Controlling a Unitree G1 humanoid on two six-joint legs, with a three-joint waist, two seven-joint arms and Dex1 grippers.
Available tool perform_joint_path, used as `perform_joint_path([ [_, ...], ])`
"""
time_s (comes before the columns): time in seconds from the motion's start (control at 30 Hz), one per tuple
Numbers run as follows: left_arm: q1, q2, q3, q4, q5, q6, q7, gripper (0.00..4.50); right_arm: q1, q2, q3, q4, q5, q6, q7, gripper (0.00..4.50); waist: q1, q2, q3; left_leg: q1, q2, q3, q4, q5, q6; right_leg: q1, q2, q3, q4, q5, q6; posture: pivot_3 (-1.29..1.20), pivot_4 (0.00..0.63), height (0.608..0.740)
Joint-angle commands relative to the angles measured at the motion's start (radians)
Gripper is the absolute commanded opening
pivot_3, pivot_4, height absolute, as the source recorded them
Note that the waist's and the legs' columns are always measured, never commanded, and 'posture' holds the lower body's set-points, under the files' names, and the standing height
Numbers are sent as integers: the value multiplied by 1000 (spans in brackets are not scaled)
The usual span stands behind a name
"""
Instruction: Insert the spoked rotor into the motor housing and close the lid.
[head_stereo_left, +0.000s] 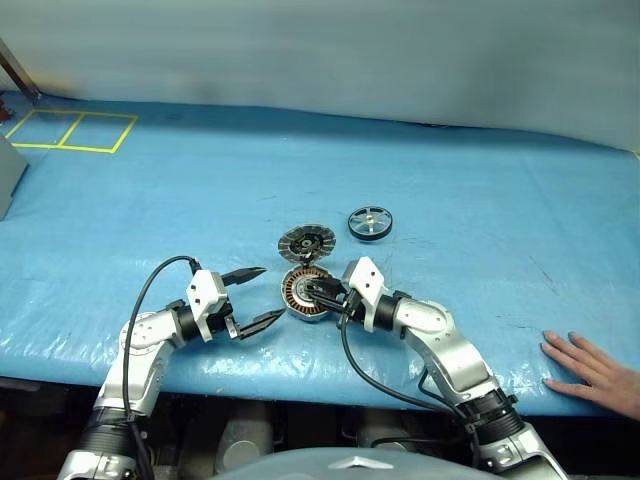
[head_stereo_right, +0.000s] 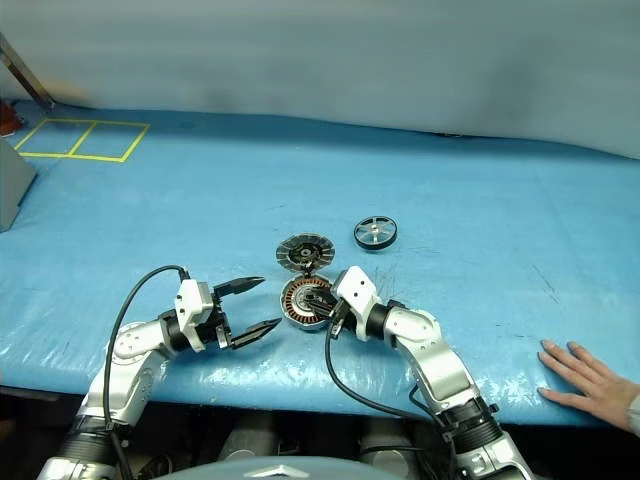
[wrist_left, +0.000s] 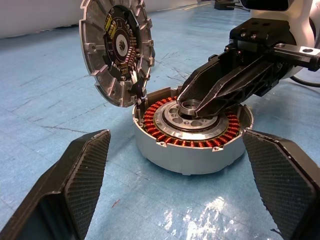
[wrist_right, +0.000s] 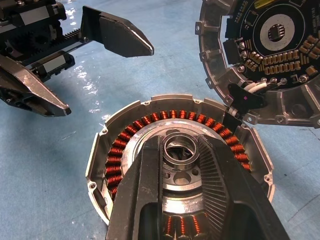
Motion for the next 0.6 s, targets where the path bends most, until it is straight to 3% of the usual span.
perform_joint_path([
  [0.03,4,7,7,-25,-2,-9,6,4500,-12,3,-1,-13,-6,-23,-1,667,0,0,0,0,0,0,0,0,0,0,0,0,0,0,0,0,150,740],
  [0.6,4,12,6,-25,4,-1,23,4500,-15,11,2,-28,-1,-13,8,667,0,0,0,0,0,0,-1,0,0,0,0,0,0,0,0,0,150,740],
])
